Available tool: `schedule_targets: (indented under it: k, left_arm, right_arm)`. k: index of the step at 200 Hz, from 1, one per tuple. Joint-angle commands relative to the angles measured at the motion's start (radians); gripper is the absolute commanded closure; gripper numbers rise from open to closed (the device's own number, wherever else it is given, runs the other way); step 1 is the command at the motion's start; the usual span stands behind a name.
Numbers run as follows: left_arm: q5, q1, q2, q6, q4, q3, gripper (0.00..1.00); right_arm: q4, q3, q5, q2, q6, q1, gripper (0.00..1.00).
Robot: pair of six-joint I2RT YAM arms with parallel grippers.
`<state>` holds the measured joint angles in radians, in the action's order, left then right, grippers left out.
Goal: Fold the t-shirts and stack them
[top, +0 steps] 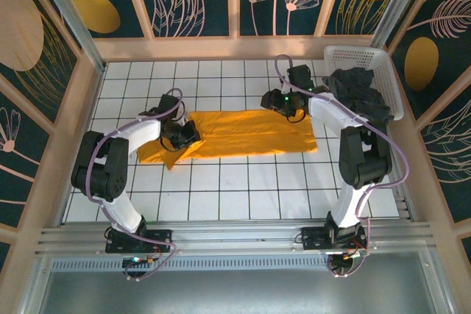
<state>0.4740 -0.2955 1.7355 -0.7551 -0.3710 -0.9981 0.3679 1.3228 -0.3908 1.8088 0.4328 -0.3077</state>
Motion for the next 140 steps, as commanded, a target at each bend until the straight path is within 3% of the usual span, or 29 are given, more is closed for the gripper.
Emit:
schedule_targets:
  k: [1,12,20,50,85,112,140]
  left_arm:
    - [-0.001,-0.016,-0.016,-0.078,-0.017,0.018,0.76]
    - [-0.009,-0.019,-0.016,-0.079,-0.023,0.017,0.58]
    - [-0.014,-0.02,-0.051,-0.079,-0.026,0.017,0.53]
    - [-0.055,-0.022,-0.098,-0.073,-0.042,0.002,0.56]
    - [-0.342,0.0,-0.129,-0.037,-0.239,-0.075,0.69]
    - [-0.445,0.114,-0.15,-0.01,-0.234,-0.019,0.67]
    - [-0.462,0.23,-0.156,0.043,-0.124,0.052,0.65]
  right_arm:
    - [-0.027,-0.03,0.003,-0.036,0.014,0.006,0.49]
    - [-0.032,-0.041,0.0,-0.04,0.015,0.006,0.49]
    - [-0.037,-0.051,-0.004,-0.042,0.016,0.006,0.49]
    - [-0.05,-0.076,-0.014,-0.046,0.019,0.005,0.49]
    - [-0.101,-0.094,-0.094,-0.072,-0.001,-0.005,0.49]
    - [-0.132,-0.091,-0.192,-0.081,-0.041,-0.055,0.48]
    - [-0.128,-0.08,-0.205,-0.065,-0.044,-0.101,0.48]
